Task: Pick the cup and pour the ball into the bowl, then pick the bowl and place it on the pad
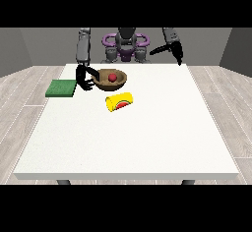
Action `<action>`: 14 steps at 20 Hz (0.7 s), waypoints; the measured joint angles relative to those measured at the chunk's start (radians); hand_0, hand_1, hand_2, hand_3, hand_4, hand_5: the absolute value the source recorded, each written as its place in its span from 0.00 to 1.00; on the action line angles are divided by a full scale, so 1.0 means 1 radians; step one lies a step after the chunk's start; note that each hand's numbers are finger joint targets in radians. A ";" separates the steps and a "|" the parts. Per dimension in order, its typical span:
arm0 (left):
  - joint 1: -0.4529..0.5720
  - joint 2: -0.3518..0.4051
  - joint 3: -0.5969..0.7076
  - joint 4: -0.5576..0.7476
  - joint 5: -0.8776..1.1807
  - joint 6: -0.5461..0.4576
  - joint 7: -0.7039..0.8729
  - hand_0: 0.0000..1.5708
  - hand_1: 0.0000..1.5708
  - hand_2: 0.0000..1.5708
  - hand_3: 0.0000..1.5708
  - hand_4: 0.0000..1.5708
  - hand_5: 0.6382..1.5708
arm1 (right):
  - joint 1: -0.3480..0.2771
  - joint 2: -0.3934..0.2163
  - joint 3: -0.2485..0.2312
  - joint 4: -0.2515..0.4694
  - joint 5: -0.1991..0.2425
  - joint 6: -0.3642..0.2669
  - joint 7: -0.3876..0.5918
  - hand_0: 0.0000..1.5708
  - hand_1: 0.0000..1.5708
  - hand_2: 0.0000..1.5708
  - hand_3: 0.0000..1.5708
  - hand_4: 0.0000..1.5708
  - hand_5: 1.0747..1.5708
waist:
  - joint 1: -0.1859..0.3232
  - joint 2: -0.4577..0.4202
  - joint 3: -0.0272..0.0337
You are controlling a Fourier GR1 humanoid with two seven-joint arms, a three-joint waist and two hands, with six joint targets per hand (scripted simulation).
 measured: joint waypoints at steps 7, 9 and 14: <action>0.034 0.046 0.058 0.082 0.026 0.004 -0.055 0.00 0.00 0.00 0.00 0.00 1.00 | -0.069 -0.017 0.022 -0.066 -0.012 0.013 0.210 1.00 1.00 1.00 1.00 0.68 0.96 | -0.074 -0.047 0.0060; 0.047 0.048 0.056 0.082 0.027 0.002 -0.055 0.00 0.00 0.00 0.00 0.00 1.00 | -0.072 -0.055 0.008 -0.074 -0.027 0.040 0.244 1.00 1.00 1.00 1.00 0.67 0.98 | -0.077 -0.060 0.0067; 0.053 0.047 0.043 0.052 0.029 -0.001 -0.038 0.00 0.00 0.00 0.00 0.00 1.00 | -0.054 -0.166 -0.051 -0.068 -0.070 0.122 0.244 1.00 1.00 1.00 1.00 0.68 0.98 | -0.067 -0.039 0.0075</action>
